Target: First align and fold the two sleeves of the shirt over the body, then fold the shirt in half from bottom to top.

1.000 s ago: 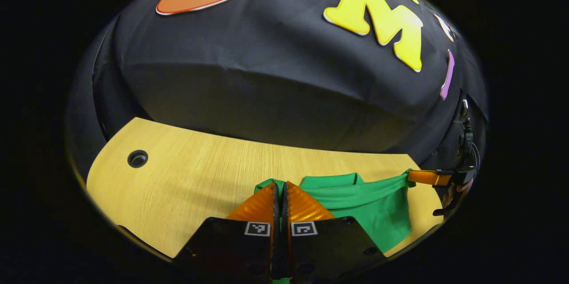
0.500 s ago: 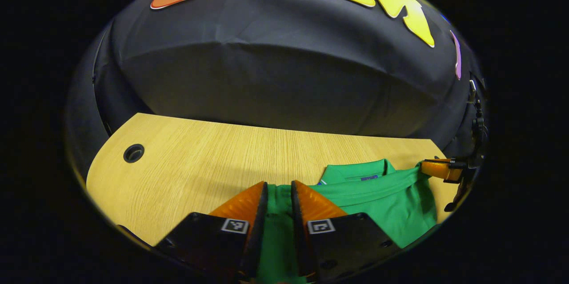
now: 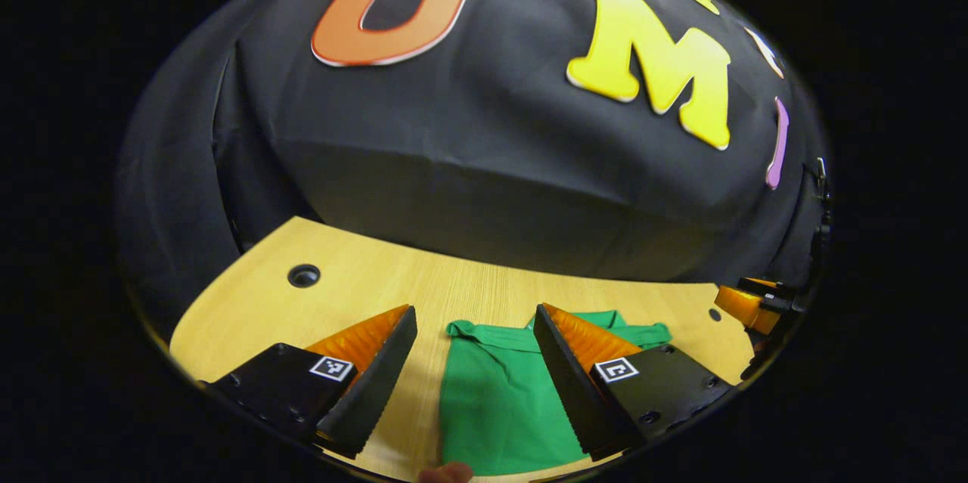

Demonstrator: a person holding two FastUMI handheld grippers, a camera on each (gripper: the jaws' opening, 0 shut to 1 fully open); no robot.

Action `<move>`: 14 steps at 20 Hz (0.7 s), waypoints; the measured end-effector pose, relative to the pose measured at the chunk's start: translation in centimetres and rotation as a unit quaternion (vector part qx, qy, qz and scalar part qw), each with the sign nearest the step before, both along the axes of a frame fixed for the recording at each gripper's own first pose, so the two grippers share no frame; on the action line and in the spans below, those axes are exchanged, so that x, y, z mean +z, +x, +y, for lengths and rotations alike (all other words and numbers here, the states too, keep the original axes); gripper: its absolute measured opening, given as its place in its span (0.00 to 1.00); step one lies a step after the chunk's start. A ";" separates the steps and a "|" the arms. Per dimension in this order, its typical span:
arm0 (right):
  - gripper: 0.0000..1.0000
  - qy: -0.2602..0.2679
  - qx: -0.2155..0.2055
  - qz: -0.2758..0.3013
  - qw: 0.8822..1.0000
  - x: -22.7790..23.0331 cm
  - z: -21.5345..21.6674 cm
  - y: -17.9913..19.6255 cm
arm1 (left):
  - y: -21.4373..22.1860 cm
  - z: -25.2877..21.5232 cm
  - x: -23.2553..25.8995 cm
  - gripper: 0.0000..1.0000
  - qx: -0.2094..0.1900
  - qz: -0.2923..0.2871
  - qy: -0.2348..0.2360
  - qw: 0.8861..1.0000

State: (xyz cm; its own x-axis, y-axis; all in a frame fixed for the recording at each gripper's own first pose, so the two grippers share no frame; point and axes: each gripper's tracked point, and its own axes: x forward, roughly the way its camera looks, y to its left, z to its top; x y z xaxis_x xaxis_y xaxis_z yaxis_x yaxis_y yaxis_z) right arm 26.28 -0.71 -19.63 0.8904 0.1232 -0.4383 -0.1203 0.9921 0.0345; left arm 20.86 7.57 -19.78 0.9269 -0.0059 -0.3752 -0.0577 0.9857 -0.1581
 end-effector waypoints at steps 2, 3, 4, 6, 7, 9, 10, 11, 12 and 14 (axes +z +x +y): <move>0.96 -0.003 0.003 -0.040 0.999 5.3 0.8 -2.8 | -2.7 -0.2 5.3 0.99 -0.002 -0.043 0.017 0.999; 0.97 -0.006 0.002 -0.063 0.998 8.0 1.0 -4.4 | -4.4 -0.3 8.1 0.99 -0.001 -0.064 0.036 0.997; 0.94 -0.009 0.002 -0.085 0.996 10.7 1.3 -6.1 | -6.0 -0.4 10.2 0.98 -0.002 -0.078 0.053 0.996; 0.96 -0.015 0.003 -0.117 0.993 14.9 2.0 -10.2 | -8.7 -1.3 14.2 0.98 -0.003 -0.107 0.074 0.991; 0.96 -0.012 -0.001 -0.130 0.991 16.6 2.2 -12.2 | -10.0 -2.1 15.9 0.98 -0.002 -0.121 0.075 0.990; 0.95 -0.001 -0.018 -0.163 0.987 19.3 2.1 -16.3 | -12.9 -3.3 18.0 0.98 -0.005 -0.144 0.068 0.987; 0.95 0.002 -0.025 -0.177 0.984 20.4 2.2 -18.2 | -14.8 -3.9 18.7 0.98 -0.008 -0.149 0.068 0.986; 0.94 0.006 -0.034 -0.190 0.981 21.0 1.8 -20.1 | -16.5 -4.1 19.3 0.98 -0.007 -0.157 0.072 0.985; 0.93 0.010 -0.041 -0.198 0.979 21.5 1.8 -21.8 | -18.1 -4.5 20.0 0.98 -0.003 -0.165 0.071 0.984; 0.95 0.009 -0.050 -0.199 0.979 21.3 1.8 -25.1 | -21.3 -5.6 20.2 0.98 -0.005 -0.171 0.061 0.983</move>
State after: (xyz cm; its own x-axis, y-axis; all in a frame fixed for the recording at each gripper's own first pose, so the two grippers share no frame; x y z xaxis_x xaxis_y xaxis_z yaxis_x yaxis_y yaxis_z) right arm 1.16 1.05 1.67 0.9981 0.0317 -0.0537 -0.0305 0.9993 0.0223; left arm -0.48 1.96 0.45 0.9992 0.0094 -0.0401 -0.0114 0.9988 -0.0478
